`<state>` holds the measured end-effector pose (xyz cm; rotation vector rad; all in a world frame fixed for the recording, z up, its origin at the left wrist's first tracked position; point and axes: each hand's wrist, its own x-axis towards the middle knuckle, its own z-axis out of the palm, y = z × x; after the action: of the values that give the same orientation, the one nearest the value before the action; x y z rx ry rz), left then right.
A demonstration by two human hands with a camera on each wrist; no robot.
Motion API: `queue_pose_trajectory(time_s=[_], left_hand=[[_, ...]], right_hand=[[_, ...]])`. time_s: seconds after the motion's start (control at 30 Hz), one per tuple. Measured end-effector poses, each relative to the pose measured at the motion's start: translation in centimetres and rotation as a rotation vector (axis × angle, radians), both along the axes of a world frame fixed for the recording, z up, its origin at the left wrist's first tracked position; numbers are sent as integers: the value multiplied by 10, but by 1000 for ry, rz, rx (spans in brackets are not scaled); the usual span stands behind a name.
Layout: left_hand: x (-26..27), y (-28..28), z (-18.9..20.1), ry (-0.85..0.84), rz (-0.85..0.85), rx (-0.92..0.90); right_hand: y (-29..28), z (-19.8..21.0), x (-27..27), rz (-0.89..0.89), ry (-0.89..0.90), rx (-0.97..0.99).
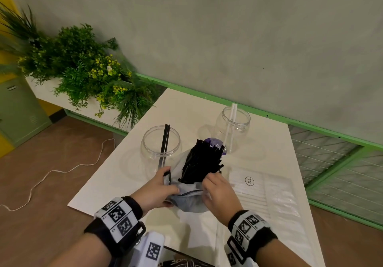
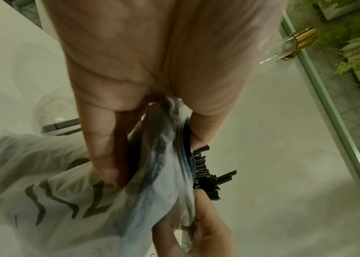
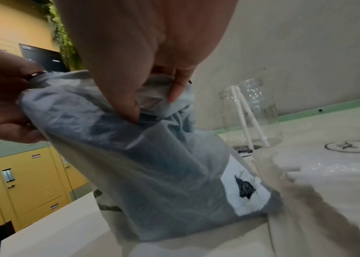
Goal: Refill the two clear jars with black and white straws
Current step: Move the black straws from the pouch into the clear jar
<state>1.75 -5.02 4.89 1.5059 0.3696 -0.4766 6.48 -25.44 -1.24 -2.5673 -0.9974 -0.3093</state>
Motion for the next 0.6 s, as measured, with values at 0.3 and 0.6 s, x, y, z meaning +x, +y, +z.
queue_pose_trajectory(time_s=[0.3,0.6], left_hand=[[-1,0,4,4,19,-57],[5,2,1,39,108,-130]], right_hand=[[1,11,0,11,320,99],[4,2,-6,94,103,145]])
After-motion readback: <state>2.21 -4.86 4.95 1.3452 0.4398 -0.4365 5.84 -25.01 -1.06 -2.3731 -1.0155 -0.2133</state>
